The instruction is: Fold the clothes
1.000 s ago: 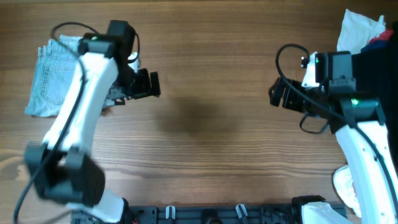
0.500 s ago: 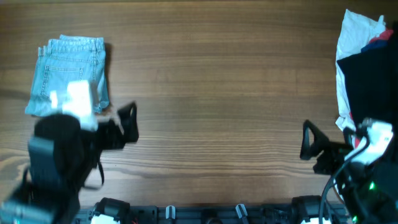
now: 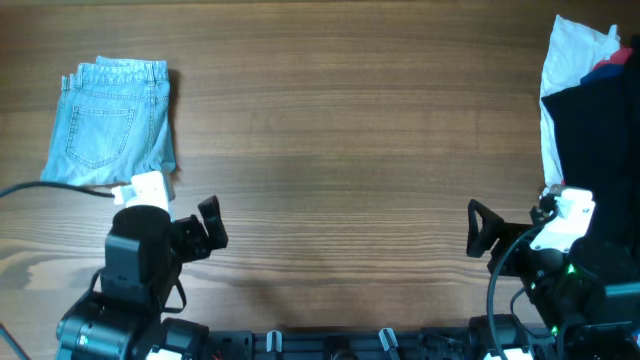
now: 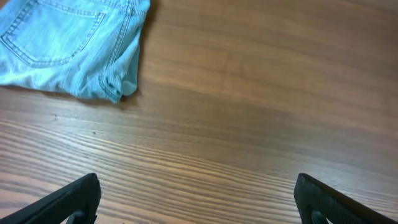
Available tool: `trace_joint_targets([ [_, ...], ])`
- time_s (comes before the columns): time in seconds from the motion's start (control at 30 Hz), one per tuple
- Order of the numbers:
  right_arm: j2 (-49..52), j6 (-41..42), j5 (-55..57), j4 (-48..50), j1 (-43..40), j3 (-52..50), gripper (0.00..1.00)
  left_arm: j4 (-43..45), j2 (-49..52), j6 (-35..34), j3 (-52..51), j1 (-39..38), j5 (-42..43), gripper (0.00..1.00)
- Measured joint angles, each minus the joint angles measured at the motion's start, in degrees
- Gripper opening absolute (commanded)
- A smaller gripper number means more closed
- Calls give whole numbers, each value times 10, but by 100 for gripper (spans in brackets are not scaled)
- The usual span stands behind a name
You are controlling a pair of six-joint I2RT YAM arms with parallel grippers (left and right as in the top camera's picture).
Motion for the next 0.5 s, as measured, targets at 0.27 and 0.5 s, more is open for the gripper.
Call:
trace_joint_targets([
  [0.27, 0, 0, 0, 0, 0, 0, 100, -1, 14, 0, 0, 0, 0, 100],
  [0.5, 0, 0, 0, 0, 0, 0, 99, -1, 14, 0, 0, 0, 0, 100],
])
